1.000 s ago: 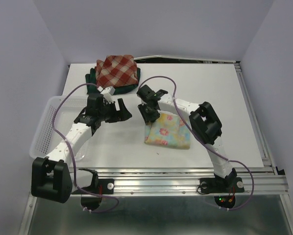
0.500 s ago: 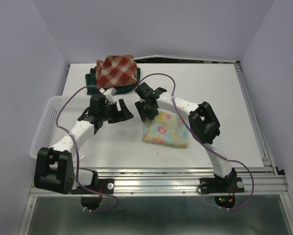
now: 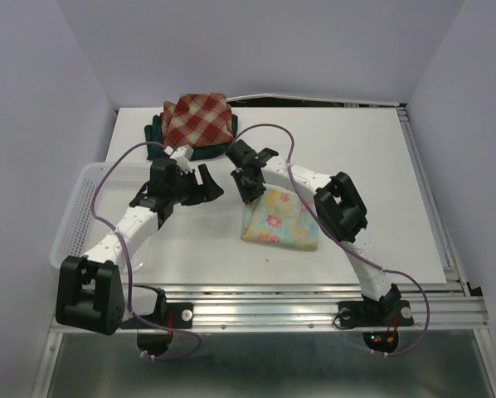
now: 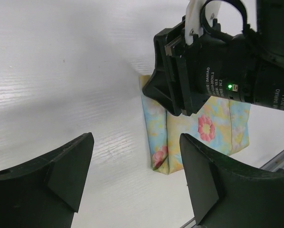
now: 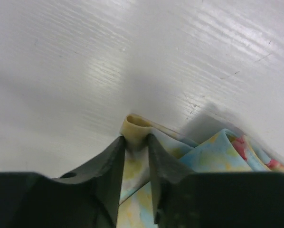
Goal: Fold and stack the skirts
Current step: Neatly place the folded skirt to the corner
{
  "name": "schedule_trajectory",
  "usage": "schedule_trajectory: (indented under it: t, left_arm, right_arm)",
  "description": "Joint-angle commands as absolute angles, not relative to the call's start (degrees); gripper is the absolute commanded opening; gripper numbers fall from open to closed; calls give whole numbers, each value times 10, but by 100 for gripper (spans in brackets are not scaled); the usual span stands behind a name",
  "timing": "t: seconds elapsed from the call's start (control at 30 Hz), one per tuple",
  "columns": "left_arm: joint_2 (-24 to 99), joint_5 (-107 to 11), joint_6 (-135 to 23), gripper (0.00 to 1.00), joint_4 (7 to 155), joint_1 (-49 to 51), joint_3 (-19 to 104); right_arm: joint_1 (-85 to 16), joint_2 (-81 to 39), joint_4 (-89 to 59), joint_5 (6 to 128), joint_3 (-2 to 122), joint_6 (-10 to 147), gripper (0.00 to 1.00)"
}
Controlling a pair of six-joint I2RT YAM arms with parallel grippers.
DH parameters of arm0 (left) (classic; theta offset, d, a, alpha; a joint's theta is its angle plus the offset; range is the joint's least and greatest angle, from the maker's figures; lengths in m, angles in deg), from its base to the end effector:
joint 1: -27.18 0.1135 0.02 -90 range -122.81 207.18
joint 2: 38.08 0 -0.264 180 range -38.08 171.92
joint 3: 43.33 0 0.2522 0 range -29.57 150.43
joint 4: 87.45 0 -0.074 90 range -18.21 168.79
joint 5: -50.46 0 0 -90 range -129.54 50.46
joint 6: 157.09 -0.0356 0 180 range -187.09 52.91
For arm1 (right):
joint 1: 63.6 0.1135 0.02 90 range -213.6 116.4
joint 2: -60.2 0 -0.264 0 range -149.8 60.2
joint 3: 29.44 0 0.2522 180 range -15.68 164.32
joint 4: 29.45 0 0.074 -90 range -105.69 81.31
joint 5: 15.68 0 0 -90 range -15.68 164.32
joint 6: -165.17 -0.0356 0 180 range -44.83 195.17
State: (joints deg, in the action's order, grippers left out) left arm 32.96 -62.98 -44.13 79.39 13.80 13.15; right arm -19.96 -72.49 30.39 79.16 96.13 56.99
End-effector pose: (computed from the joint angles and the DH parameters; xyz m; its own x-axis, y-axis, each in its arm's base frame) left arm 0.2621 -0.0769 0.2502 -0.6331 -0.2173 -0.7429 0.3344 0.7888 -0.5157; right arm 0.3582 0.3374 0.1755 -0.8398 -0.3713 -0.3961 -0.4228 0.9049 0.0483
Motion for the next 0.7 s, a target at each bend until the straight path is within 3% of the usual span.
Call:
schedule_trajectory:
  t: [0.0, 0.17, 0.67]
  left_arm:
    - [333, -619, -449, 84, 798, 138, 117]
    - [338, -783, -469, 95, 856, 138, 77]
    - [465, -782, -446, 99, 938, 81, 108]
  right_arm:
    - [-191, -763, 319, 786, 979, 563, 22]
    - [-213, -745, 319, 725, 1002, 562, 1]
    - [-252, -674, 306, 616, 1021, 543, 1]
